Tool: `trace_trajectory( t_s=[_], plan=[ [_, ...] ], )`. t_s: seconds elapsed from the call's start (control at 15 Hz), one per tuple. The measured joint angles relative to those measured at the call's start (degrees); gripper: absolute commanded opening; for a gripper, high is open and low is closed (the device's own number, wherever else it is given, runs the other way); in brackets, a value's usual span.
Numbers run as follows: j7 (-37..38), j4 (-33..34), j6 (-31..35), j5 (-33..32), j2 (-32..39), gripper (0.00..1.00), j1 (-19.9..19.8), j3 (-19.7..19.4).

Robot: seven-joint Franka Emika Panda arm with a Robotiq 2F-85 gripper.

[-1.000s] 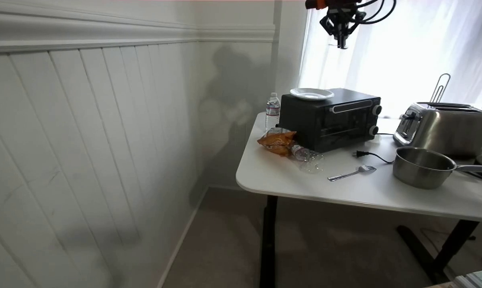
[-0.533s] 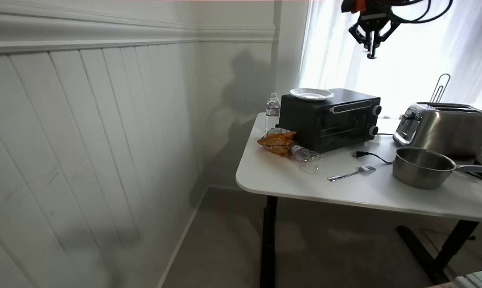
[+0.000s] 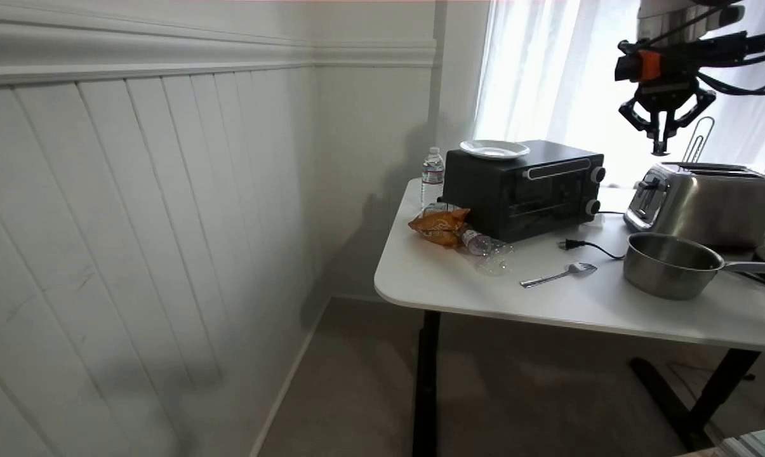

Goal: Pick up the silver spoon from the white plate and put it in the silver pot

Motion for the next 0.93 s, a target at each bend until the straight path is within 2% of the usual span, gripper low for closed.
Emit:
trace_trajectory(
  t_s=[0.33,0.4,0.47,0.6,0.87,0.93],
  plan=[
    [-2.17,-17.62,6.66,5.48,-5.83,0.02,-2.72,-0.48],
    [-2.34,-21.09,8.32,5.72,-6.78,0.07,-3.24,-0.5],
    [-2.35,-24.14,10.21,5.72,-7.5,0.07,-3.86,-0.5],
    [-2.35,-26.6,11.87,5.72,-8.05,0.07,-4.71,-0.51],
    [-2.35,-26.22,11.89,5.73,-8.08,0.07,-4.84,-0.5],
    [-2.35,-26.22,11.89,5.73,-8.08,0.02,-4.84,-0.5]
  ],
)
